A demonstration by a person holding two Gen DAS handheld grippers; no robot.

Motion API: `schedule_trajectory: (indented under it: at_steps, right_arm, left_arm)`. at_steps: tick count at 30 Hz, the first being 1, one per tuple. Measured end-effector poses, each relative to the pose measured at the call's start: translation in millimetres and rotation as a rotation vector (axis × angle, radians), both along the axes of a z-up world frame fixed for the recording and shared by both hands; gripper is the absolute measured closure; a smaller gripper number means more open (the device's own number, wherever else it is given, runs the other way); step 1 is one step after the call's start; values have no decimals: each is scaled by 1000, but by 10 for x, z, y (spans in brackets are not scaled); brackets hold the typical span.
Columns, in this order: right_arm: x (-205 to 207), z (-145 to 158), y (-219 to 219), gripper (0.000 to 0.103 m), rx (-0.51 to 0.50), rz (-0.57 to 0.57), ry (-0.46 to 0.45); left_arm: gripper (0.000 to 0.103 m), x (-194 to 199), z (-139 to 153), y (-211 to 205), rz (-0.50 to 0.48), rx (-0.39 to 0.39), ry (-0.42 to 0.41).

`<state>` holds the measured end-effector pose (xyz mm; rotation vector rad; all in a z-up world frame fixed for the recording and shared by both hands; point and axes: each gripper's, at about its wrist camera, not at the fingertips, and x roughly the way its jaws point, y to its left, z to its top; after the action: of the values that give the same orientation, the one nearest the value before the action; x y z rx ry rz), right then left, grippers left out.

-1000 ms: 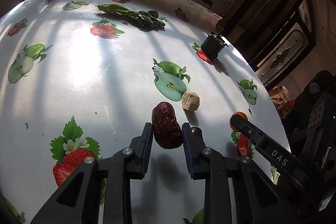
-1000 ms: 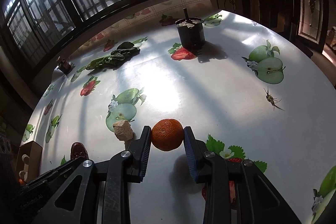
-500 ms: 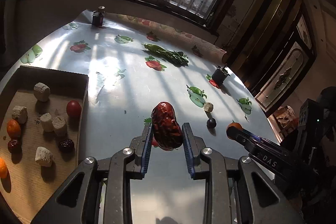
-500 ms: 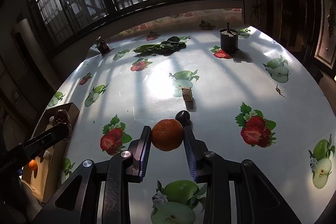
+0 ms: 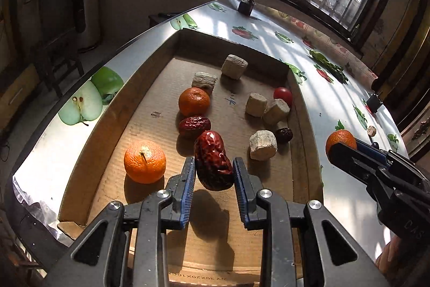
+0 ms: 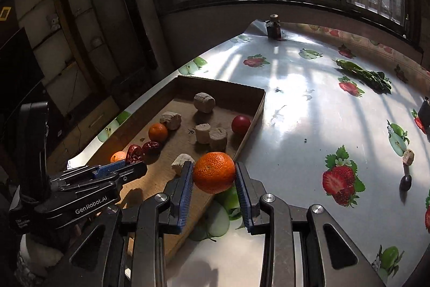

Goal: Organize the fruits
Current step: 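Carry the date and mandarin into the box and open both tools, then withdraw both tools from the box toward the last items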

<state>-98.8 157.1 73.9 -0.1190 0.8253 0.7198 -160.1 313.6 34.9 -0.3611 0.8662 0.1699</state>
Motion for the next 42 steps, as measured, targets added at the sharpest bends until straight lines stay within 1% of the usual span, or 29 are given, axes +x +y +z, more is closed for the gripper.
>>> schedule_trajectory:
  at_steps: [3,6,9,13,14,15,17,19,20,22,23,24,26,28,30,31,37,42]
  right_arm:
    - [-37,-153,154,69,-29,28,23]
    - [-78,-268,237,69,-62,47,28]
    - [-141,-312,298,69,-85,64,16]
    - [-172,-305,328,68,-83,74,8]
    - [-181,-294,325,64,-78,75,6]
    - [-194,-278,318,56,-74,74,0]
    - [-222,-233,286,46,-68,66,-20]
    - [-250,-174,227,45,-61,55,-38]
    - [-262,-147,185,45,-55,49,-44]
    - [-277,-92,70,44,-41,24,-53]
    - [-280,-73,3,43,-31,9,-55]
    - [-279,-56,-69,41,-21,-8,-54]
    - [-273,-25,-241,40,1,-46,-47]
    - [-257,1,-414,40,13,-83,-40]
    - [-236,17,-585,39,14,-118,-37]
    - [-225,24,-674,38,16,-137,-37]
    - [-167,49,-1221,37,34,-244,-32]
    - [-94,-3,-1668,36,57,-327,1]
  left_arm:
    - [76,38,-44,31,12,9,8]
    - [76,66,-90,80,30,-6,17]
    - [76,65,-98,109,39,-22,15]
    - [74,20,-10,124,44,-26,-7]
    - [72,9,16,132,52,-25,-12]
    - [68,-6,41,138,58,-25,-18]
    - [66,-39,97,141,66,-21,-31]
    - [66,-58,150,108,68,-3,-38]
    - [65,-63,185,76,65,10,-44]
    - [60,-72,252,-12,57,42,-54]
    - [55,-63,291,-76,49,68,-59]
    - [53,-65,326,-143,39,92,-65]
    - [52,-70,394,-291,21,150,-77]
    - [52,-73,455,-471,2,232,-87]
    - [48,-77,495,-630,-22,291,-95]
    - [47,-75,510,-695,-34,309,-98]
    - [45,-29,554,-966,-88,346,-89]
    - [45,21,556,-1149,-121,362,-76]
